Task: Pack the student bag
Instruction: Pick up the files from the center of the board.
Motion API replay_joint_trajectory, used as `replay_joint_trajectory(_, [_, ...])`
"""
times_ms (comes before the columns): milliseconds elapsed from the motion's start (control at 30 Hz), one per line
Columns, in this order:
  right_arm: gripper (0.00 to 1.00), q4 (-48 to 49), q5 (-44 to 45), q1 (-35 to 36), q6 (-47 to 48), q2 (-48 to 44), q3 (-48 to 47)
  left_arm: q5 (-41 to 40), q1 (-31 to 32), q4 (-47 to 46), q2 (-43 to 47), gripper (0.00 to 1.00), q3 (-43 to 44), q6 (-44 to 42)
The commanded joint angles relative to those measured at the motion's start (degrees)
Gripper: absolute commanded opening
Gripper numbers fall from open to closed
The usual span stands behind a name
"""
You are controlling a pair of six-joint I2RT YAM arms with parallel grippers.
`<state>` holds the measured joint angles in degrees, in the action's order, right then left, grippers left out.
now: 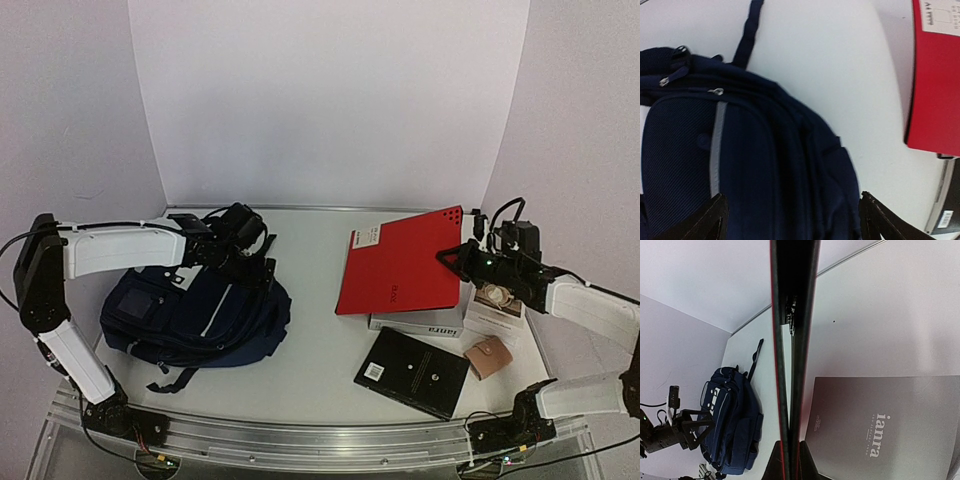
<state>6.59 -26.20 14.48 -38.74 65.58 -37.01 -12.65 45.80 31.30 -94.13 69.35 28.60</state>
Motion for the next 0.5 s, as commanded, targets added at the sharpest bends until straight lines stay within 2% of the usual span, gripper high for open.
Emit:
replay_joint_trajectory(0, [0.0, 1.7, 0.3, -0.1, 1.7, -1.8, -3.0, -12.4, -0.1, 11.7, -0.4, 0.9, 0.2, 3.9])
replay_joint_trajectory(167, [0.0, 1.6, 0.3, -0.1, 1.6, -2.8, -2.6, -18.1, 0.6, 17.9, -3.6, 0.92, 2.0, 5.8])
replay_joint_trajectory(333, [0.0, 1.4, 0.3, 0.0, 1.4, -3.4, -2.3, -12.8, 1.2, 10.8, -2.9, 0.95, -0.8, 3.3])
replay_joint_trajectory(467, [0.0, 1.2, 0.3, -0.1, 1.4, -4.1, -2.2, -12.9, 1.2, 10.7, -4.3, 0.96, -0.7, 3.8])
